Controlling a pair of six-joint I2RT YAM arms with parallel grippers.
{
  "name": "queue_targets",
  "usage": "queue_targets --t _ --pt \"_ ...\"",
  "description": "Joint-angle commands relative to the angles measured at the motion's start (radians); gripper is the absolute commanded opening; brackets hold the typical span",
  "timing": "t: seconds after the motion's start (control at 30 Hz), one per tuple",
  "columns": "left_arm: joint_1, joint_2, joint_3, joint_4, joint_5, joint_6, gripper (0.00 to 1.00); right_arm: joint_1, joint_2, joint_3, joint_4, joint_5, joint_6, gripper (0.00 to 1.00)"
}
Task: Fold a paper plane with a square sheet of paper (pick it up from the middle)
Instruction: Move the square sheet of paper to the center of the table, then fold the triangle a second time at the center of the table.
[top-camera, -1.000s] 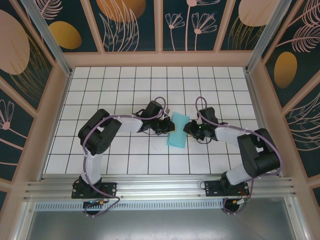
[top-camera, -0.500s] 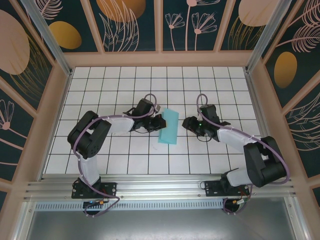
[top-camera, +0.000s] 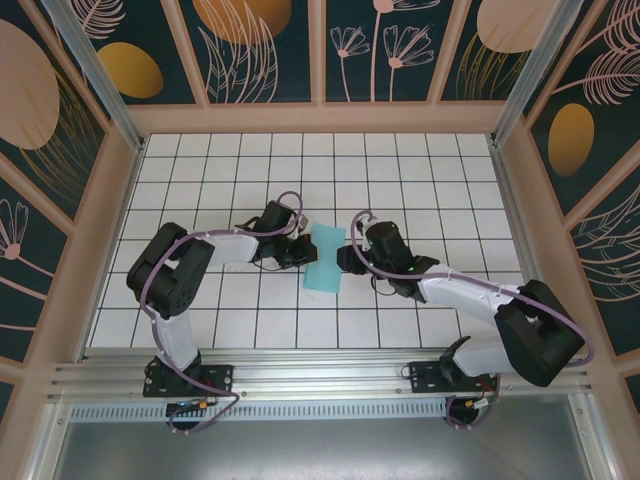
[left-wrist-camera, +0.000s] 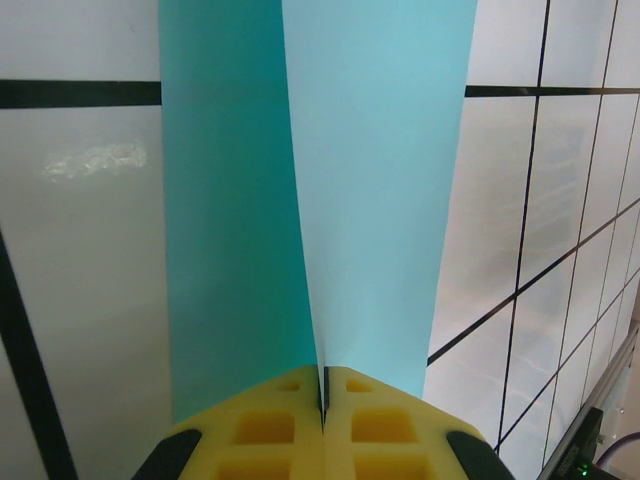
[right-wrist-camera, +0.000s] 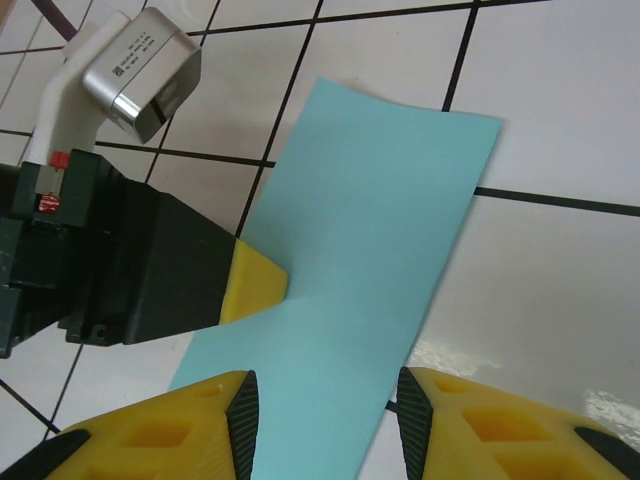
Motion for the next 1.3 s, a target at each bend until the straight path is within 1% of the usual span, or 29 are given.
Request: queue_targets --t 0.0,0.1,0.17,0.2,0.27,0.4,0.57,0.7,0.97,1.13,1.27 --pt "0.006 -0.01 0.013 -0.018 -0.003 0.023 0.0 0.001 0.011 0.038 -0.029 0.055 -0.018 0.45" --pt "0.006 -0.011 0.013 -0.012 -0.012 0.019 0.0 -0.007 0.047 0.073 -0.061 0.055 0.077 0.46" --pt "0.006 -0.017 0.014 -0.019 -0.025 0.021 0.0 -0.008 0.088 0.115 -0.088 0.01 0.084 0.47" --pt "0.005 -0.023 0.013 -0.015 -0.026 0.021 0.0 -0.006 0.115 0.149 -0.13 0.01 0.096 0.46" --pt "0.005 -0.034 0.007 -0.01 -0.03 0.023 0.0 -0.003 0.154 0.196 -0.198 0.033 0.125 0.45" --pt "0.008 -0.039 -0.011 -0.031 -0.034 0.041 0.0 -0.002 0.183 0.209 -0.228 0.064 0.18 0.45" --pt "0.007 -0.037 -0.001 -0.071 -0.031 0.064 0.0 0.0 0.171 0.219 -0.244 0.065 0.24 0.45" --pt "0.005 -0.052 -0.008 -0.071 -0.04 0.056 0.0 0.001 0.127 0.18 -0.241 0.066 0.278 0.46" --pt "0.006 -0.061 -0.041 -0.061 -0.042 0.051 0.0 0.001 0.077 0.132 -0.237 0.066 0.273 0.48" --pt "0.006 -0.058 -0.051 -0.061 -0.039 0.059 0.0 0.001 0.084 0.14 -0.243 0.066 0.265 0.48" --pt "0.005 -0.048 -0.05 -0.055 -0.039 0.066 0.0 0.002 0.086 0.119 -0.21 0.063 0.276 0.48"
